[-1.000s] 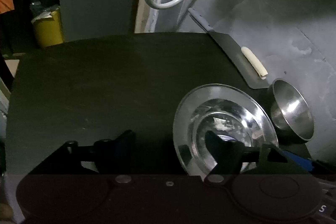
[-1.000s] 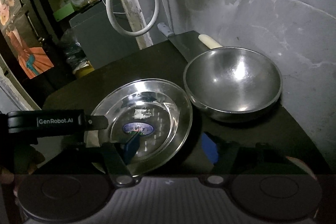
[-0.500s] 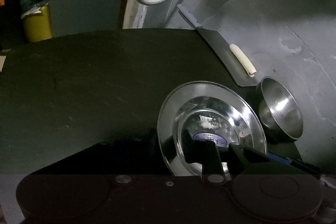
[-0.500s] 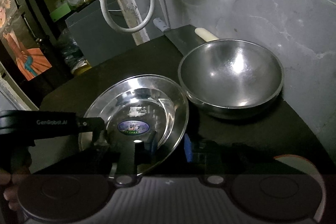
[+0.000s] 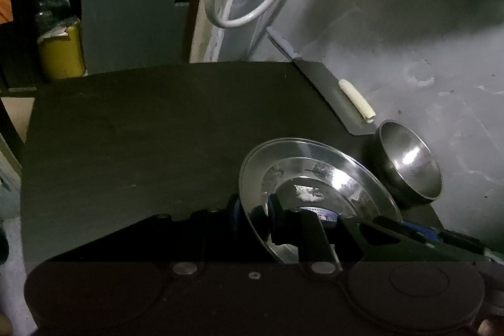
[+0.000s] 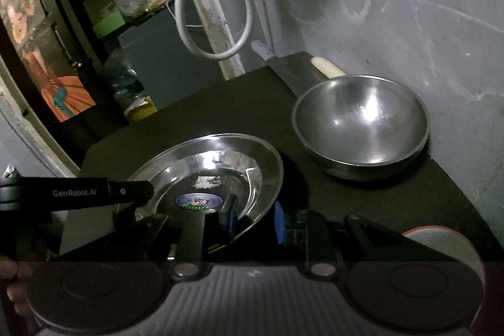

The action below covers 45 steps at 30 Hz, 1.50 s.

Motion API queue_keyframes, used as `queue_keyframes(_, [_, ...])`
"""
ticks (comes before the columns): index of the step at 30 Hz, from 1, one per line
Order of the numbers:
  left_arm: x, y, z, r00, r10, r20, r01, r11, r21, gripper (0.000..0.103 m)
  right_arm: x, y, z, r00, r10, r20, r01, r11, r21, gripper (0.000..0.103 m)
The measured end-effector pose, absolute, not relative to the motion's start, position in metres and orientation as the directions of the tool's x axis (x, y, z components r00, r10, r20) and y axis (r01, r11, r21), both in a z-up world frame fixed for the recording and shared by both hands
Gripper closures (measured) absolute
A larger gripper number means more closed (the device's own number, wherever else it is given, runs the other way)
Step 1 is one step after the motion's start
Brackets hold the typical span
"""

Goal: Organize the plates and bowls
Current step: 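Close both grippers on the rim of the blue-logo plate, then lift the blue-logo plate with both grippers and carry it over the large plate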

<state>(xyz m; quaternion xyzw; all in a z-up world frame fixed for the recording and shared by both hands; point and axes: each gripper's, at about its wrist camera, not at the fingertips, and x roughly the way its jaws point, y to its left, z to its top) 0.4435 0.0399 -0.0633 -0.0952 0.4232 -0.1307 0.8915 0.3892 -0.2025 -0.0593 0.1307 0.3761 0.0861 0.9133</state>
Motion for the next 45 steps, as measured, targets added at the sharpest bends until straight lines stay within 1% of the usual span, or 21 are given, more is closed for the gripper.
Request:
queue_keyframes(12, [0.401, 0.054, -0.039, 0.647, -0.309, -0.697, 0.144, 0.947, -0.286, 0.084, 0.352, -0.196, -0.034, 0.729, 0.289, -0.621, -0.112, 0.944, 0.309, 0.076])
queue_keyframes(21, [0.362, 0.058, -0.024, 0.658, -0.297, -0.692, 0.136, 0.951, -0.279, 0.083, 0.317, -0.193, -0.020, 0.729, 0.310, -0.610, -0.142, 0.941, 0.308, 0.076])
queue_keyframes(32, [0.319, 0.067, -0.017, 0.654, -0.253, -0.713, 0.103, 0.964, -0.247, 0.082, 0.278, -0.182, -0.013, 0.707, 0.355, -0.612, -0.199, 0.930, 0.309, 0.076])
queue_keyframes(45, [0.280, 0.083, -0.027, 0.639, -0.203, -0.742, 0.066, 0.976, -0.210, 0.080, 0.250, -0.166, -0.017, 0.663, 0.402, -0.632, -0.262, 0.915, 0.308, 0.076])
